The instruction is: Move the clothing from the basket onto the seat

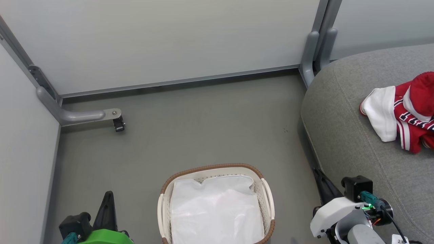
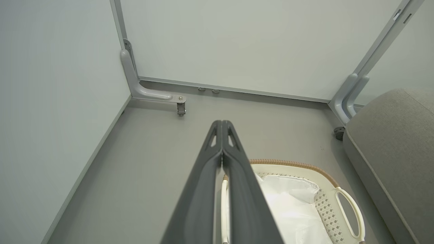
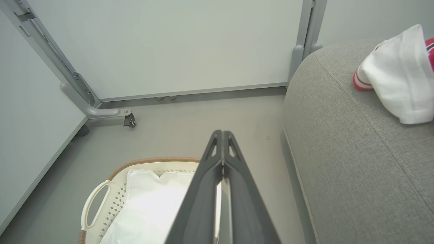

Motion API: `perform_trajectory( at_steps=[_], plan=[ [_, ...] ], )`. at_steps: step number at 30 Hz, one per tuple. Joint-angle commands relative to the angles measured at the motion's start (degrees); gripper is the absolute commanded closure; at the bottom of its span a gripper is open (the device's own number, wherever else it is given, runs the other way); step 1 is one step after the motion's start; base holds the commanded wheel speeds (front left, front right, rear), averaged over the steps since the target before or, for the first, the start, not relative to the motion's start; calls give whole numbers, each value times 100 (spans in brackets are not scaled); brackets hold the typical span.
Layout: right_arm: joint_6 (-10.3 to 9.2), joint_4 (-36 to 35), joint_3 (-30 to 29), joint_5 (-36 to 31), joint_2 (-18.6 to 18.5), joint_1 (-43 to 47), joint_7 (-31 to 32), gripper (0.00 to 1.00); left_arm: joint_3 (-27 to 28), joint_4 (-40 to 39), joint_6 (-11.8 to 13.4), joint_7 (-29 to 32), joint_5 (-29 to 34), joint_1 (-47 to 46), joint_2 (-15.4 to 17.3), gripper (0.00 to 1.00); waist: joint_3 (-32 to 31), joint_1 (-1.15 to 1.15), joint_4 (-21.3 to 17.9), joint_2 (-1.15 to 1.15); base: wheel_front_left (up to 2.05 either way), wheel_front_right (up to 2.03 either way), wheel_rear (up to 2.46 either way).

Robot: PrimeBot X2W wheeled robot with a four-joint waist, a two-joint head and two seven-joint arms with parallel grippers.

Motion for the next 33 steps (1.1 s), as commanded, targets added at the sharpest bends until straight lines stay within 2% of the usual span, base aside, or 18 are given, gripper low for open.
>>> perform_trajectory(
  at_steps=[1,16,33],
  plan=[
    [0,-90,-57,248,-6,-65,60,100,33,-63,0,79,-236,-48,9,100,-2,0,5,0,0,0,0],
    [-1,-417,-303,1819,-15,48,464,100,127,-297,2,489,-1761,-137,18,100,-23,0,47,0,0,0,0],
    [-2,-702,-538,3257,-24,136,845,100,215,-494,3,870,-3158,-238,27,100,-46,0,93,0,0,0,0]
  ],
)
